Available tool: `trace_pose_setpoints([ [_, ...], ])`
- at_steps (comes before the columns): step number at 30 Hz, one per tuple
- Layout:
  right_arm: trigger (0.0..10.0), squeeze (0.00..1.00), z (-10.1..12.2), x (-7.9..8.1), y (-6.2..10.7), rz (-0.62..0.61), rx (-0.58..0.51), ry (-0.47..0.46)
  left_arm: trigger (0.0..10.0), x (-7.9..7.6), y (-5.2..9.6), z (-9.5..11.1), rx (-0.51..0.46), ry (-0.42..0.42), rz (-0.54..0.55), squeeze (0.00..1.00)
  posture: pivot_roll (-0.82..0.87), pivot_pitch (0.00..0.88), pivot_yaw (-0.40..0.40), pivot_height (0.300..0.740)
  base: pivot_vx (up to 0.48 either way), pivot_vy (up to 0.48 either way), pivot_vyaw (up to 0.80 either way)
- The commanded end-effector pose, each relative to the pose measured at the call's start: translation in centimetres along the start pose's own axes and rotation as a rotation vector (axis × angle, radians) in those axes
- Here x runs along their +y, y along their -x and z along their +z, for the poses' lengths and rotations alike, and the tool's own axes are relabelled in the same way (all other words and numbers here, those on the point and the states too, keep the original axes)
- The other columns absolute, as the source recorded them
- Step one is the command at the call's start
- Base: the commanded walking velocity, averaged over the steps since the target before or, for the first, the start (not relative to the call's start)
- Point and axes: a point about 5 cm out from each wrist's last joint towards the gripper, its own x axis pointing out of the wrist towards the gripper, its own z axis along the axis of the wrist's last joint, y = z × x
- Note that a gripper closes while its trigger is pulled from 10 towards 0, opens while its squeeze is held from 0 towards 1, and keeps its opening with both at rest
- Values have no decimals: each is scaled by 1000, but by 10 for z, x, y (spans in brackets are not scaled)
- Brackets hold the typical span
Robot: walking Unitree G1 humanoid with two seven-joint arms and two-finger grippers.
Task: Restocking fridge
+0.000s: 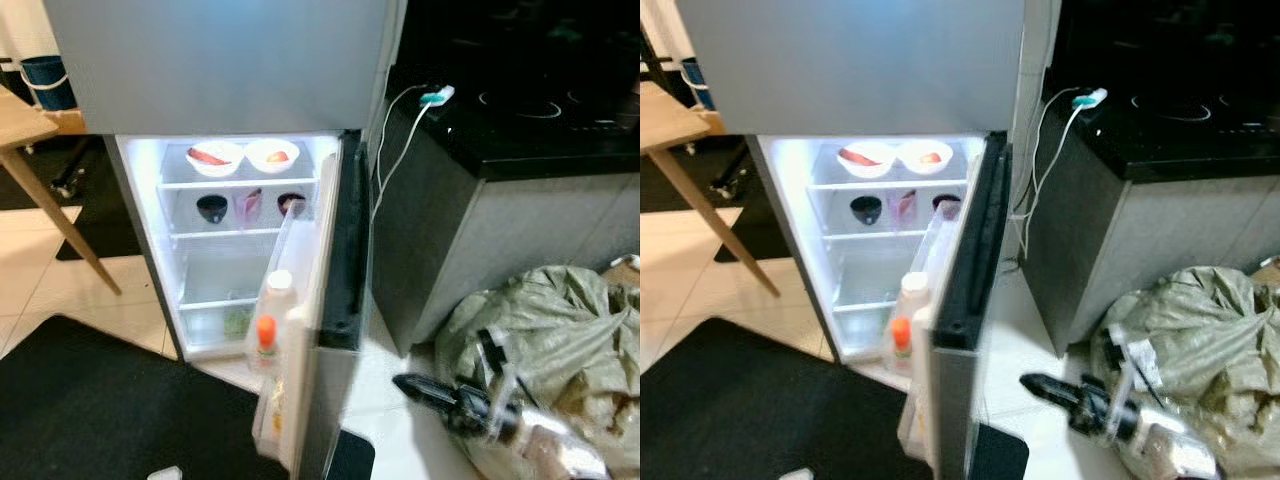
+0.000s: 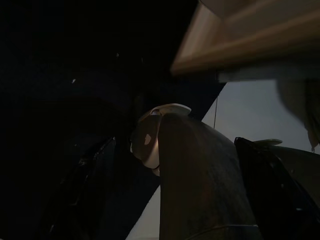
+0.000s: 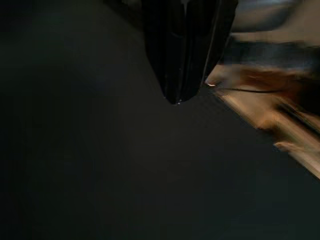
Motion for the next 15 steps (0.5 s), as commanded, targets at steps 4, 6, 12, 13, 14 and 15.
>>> trace_pose_setpoints([
  [4, 10000, 0, -8, -20, 8, -325, 46, 37, 10000, 0, 2, -11, 37, 11, 7, 0, -105, 0, -60, 740, 0, 0, 156],
  [6, 10000, 0, -8, -20, 8, -325, 46, 37, 10000, 0, 2, -11, 37, 11, 7, 0, -105, 0, -60, 740, 0, 0, 625],
  [12, 10000, 0, -14, -23, 9, -416, 56, 24, 10000, -1, 2, -11, 36, 10, 8, 0, -102, 0, -60, 740, 0, 0, 800],
  [13, 10000, 0, -14, -24, 8, -434, 47, 26, 10000, 0, 2, -11, 37, 8, 8, 0, -105, 0, -57, 740, 0, 0, 794],
  [14, 10000, 0, -14, -24, 8, -434, 47, 26, 10000, 0, 2, -11, 37, 8, 8, 0, -105, 0, -57, 740, 0, 0, 794],
  [15, 10000, 0, -14, -24, 8, -434, 47, 26, 10000, 0, 2, -11, 37, 8, 8, 0, -105, 0, -57, 740, 0, 0, 794],
])
